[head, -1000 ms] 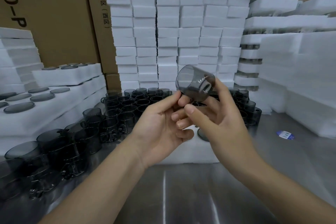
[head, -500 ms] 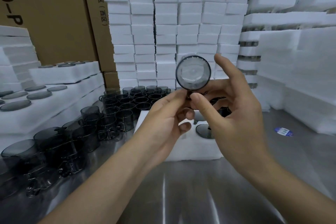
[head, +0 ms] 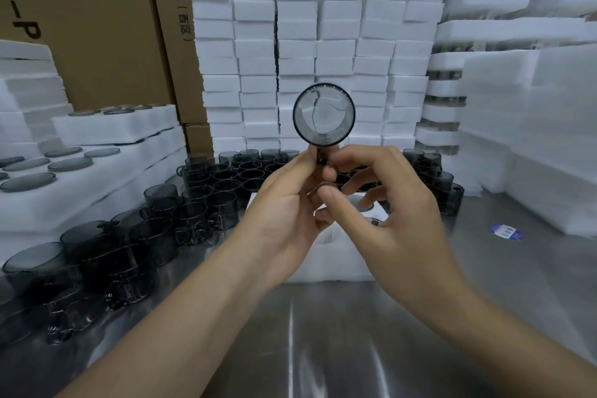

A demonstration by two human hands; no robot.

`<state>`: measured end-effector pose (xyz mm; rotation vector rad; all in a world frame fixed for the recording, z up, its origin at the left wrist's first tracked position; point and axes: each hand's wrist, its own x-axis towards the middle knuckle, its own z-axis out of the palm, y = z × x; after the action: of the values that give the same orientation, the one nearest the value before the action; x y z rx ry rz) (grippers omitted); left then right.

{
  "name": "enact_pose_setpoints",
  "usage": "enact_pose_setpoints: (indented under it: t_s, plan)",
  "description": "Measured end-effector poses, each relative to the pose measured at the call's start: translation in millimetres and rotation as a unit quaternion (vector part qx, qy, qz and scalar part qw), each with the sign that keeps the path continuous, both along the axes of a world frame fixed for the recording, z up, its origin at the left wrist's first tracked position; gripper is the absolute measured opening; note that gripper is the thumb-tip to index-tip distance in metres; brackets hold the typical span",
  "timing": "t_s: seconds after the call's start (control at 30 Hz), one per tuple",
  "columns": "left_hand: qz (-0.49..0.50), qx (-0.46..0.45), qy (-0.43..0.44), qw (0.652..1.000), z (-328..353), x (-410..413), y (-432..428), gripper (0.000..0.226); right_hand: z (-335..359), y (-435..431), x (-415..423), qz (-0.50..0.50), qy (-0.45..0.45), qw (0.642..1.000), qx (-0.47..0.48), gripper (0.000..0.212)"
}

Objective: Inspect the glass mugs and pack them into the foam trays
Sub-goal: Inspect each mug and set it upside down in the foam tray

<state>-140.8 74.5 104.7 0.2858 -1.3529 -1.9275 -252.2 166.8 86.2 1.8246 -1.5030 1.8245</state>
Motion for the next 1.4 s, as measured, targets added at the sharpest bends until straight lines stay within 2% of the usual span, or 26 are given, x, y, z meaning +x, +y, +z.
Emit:
enact_pose_setpoints:
  t_s: [0.1, 0.27, 0.43, 0.5, 0.7, 0.9, 1.03, 1.13, 1.27, 1.4]
  plan:
    - [-0.019, 0.017, 0.018, 1.000, 1.1, 1.8, 0.1, 0.015, 0.2, 0.3, 0.0, -0.001, 0.005, 1.000, 0.006, 0.030]
    - [-0.017, 0.029, 0.040, 0.999, 1.6, 3.3, -3.1, 0.013, -1.7, 0.0, 0.1, 0.001, 0.015, 1.000, 0.014, 0.029]
    - [0.062, -0.025, -0.001, 0.998, -2.4, 2.0, -9.6, 0.022, 0.6, -0.6, -2.1, 0.019, -0.080, 0.996, 0.015, 0.063]
    - [0.111, -0.055, -0.021, 0.992, -3.9, 2.1, -8.8, 0.022, 3.8, 0.0, -3.9, 0.028, -0.107, 0.994, 0.011, 0.070]
    - [0.190, -0.130, -0.040, 0.972, -2.8, 1.3, 0.0, 0.030, 4.8, -1.6, -7.5, 0.032, -0.164, 0.985, 0.037, 0.057]
    - [0.207, -0.146, -0.023, 0.967, -3.2, 0.7, 1.3, 0.022, 5.1, 0.5, -4.3, 0.053, -0.183, 0.980, 0.052, 0.062]
    - [0.219, -0.161, -0.007, 0.962, -0.5, 1.8, 3.8, 0.024, 7.7, 1.2, -5.9, 0.086, -0.225, 0.970, 0.031, 0.052]
    - [0.225, -0.227, 0.007, 0.948, 0.6, 5.2, 5.3, 0.024, 10.3, 2.2, -10.4, 0.112, -0.254, 0.960, 0.028, 0.050]
    - [0.256, -0.330, 0.007, 0.908, -4.0, 5.5, 8.0, 0.062, 15.1, 3.3, -13.3, 0.185, -0.324, 0.926, 0.056, 0.044]
    - [0.292, -0.373, -0.019, 0.881, -5.8, 4.6, 8.1, 0.069, 14.7, 1.7, -12.8, 0.251, -0.363, 0.889, 0.120, 0.047]
